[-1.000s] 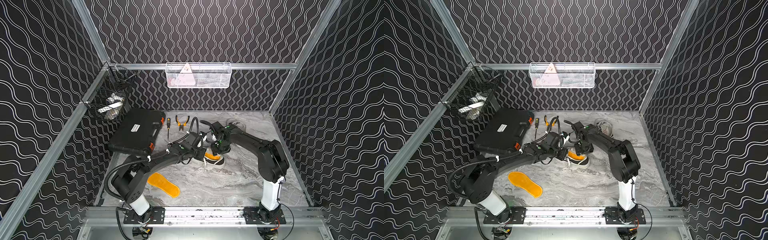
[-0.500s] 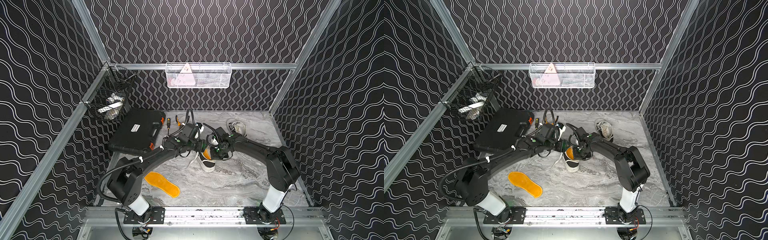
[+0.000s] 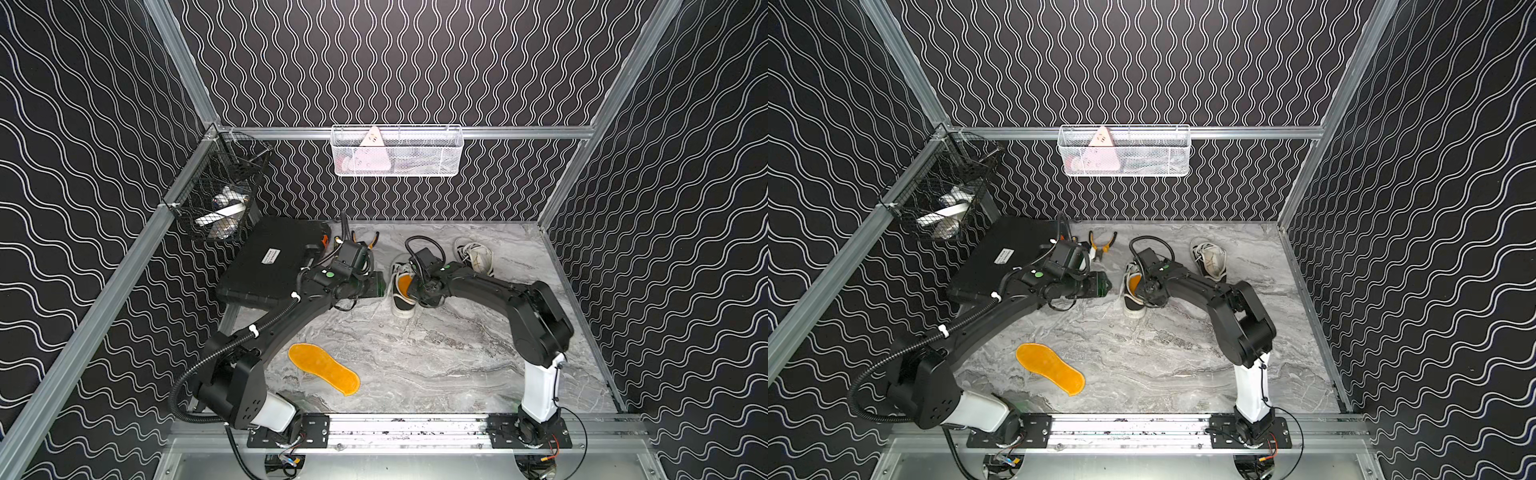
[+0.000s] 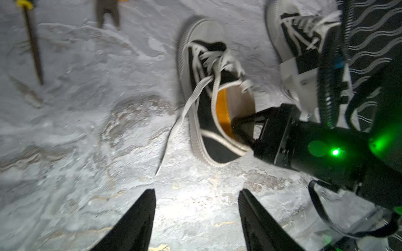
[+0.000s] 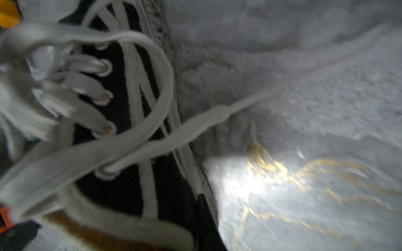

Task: Insert the insole into the shoe
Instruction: Move the shoe to the center of the board.

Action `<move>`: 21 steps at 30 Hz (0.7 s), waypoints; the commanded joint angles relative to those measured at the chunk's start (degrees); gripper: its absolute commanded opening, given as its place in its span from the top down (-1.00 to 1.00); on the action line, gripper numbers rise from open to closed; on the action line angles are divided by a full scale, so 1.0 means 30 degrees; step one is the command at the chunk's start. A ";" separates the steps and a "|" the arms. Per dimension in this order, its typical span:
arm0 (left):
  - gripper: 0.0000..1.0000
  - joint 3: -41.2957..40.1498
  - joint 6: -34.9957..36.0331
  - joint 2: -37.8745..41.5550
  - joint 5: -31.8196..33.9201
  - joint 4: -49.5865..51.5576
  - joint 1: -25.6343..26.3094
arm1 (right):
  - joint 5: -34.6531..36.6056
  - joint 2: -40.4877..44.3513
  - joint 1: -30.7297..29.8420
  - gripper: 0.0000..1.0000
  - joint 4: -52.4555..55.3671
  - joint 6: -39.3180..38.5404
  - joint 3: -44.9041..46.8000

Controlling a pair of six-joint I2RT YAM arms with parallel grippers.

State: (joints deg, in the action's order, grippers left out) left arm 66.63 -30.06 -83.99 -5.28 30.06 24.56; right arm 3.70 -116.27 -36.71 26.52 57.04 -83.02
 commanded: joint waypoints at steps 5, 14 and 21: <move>-0.29 -0.0963 -0.0730 0.0783 0.1287 0.1192 -0.0361 | 0.0515 -0.3635 0.0299 0.07 -0.2818 -0.1193 -0.3458; -0.28 -0.1736 -0.0846 0.1203 0.1251 0.0826 -0.0396 | 0.0690 -0.2269 0.1196 -0.04 -0.4082 -0.4259 -0.2609; -0.27 -0.1439 -0.0409 0.0981 0.1274 0.1199 -0.0415 | -0.0262 -0.4644 0.1425 0.40 -0.4424 -0.5997 -0.4689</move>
State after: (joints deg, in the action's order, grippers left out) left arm 61.69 -31.42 -80.99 -1.76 33.17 23.49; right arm 3.14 -128.60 -32.56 14.68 41.34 -95.46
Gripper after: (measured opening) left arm 0.636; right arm 0.349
